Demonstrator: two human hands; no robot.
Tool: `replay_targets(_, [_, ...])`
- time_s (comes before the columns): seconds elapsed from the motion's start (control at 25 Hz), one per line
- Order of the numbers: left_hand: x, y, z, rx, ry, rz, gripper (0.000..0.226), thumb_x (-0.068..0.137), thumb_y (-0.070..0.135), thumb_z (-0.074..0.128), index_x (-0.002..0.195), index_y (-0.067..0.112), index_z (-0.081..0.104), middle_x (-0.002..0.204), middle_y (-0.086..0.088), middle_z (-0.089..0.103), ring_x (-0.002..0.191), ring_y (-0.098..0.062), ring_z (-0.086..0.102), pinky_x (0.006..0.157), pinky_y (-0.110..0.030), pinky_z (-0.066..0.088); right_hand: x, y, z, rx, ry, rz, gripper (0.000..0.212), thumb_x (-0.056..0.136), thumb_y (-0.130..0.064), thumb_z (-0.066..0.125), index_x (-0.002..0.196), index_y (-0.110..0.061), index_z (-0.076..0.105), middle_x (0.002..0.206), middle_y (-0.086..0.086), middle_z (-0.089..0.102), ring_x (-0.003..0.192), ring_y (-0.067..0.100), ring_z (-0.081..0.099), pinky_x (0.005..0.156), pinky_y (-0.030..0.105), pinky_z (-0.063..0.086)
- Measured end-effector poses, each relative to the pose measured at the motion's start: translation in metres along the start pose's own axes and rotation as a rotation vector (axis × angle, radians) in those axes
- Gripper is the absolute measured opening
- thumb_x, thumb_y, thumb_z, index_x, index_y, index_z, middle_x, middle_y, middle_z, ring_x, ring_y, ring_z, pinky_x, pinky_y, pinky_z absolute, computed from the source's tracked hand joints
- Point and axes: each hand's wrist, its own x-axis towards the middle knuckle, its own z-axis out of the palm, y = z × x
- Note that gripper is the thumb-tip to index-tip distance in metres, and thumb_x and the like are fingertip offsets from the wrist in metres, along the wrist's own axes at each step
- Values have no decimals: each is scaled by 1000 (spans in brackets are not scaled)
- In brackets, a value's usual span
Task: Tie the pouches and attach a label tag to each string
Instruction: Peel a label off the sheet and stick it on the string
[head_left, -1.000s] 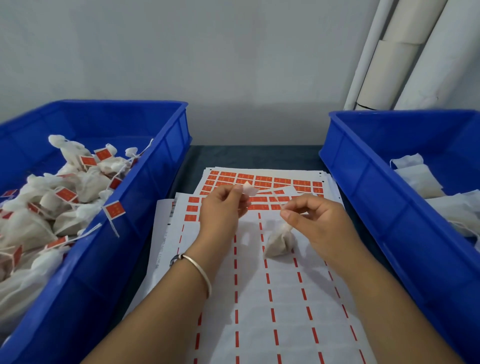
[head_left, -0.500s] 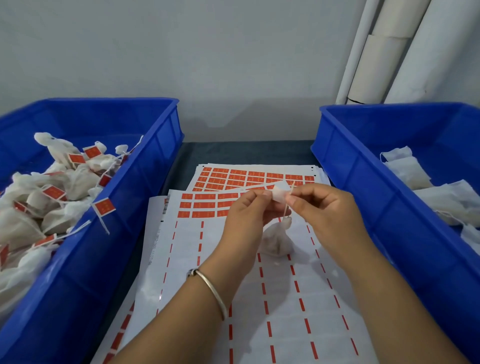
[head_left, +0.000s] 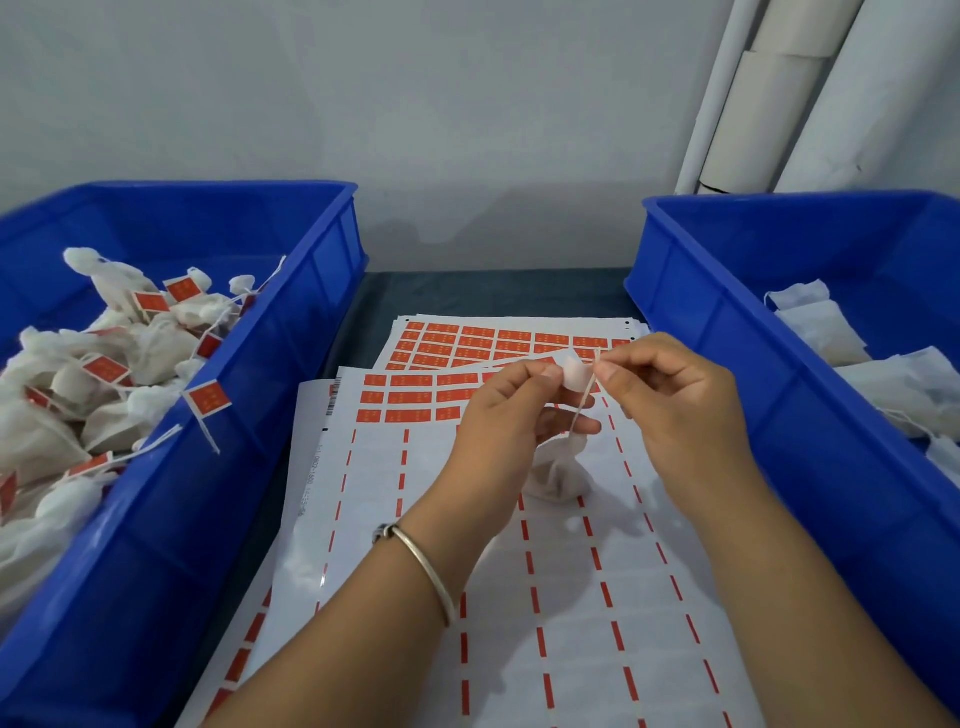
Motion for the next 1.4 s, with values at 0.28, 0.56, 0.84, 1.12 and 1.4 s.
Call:
replay_targets(0.28, [-1, 0, -1, 10, -5, -14, 15, 95, 25, 50, 90, 22, 64, 71, 7, 71, 59, -12, 66, 94, -44, 49, 1, 7, 0, -40, 36, 73, 19, 84, -22, 67, 71, -35, 63, 77, -31, 64, 85, -12, 58, 66, 6, 45])
replay_targets(0.56, [1, 0, -3, 54, 4, -4, 16, 95, 24, 50, 88, 25, 64, 64, 10, 68, 54, -7, 62, 80, -30, 54, 3, 6, -1, -67, 22, 79, 21, 85, -18, 66, 72, -34, 61, 81, -22, 62, 79, -17, 56, 59, -2, 42])
replay_targets(0.84, [2, -2, -5, 42, 28, 23, 23, 91, 23, 57, 73, 29, 68, 63, 11, 65, 57, -8, 58, 67, -23, 52, 2, 5, 1, -55, -1, 92, 20, 86, -18, 65, 74, -33, 61, 77, -22, 62, 75, -18, 56, 58, -2, 41])
replay_targets(1.12, [-2, -1, -6, 33, -72, 128, 25, 88, 15, 61, 69, 27, 73, 74, 1, 68, 60, -13, 59, 73, -30, 52, 3, 9, 0, 61, 11, 116, 24, 86, -20, 63, 68, -36, 67, 76, -26, 67, 80, -7, 63, 62, 9, 51])
replay_targets(1.4, [-4, -1, -4, 83, -82, 188, 27, 82, 13, 67, 64, 33, 74, 76, 9, 72, 73, -11, 65, 68, -22, 52, 5, 10, 0, 172, -9, 207, 22, 88, -18, 63, 72, -32, 68, 78, -18, 70, 81, 9, 69, 80, 33, 56])
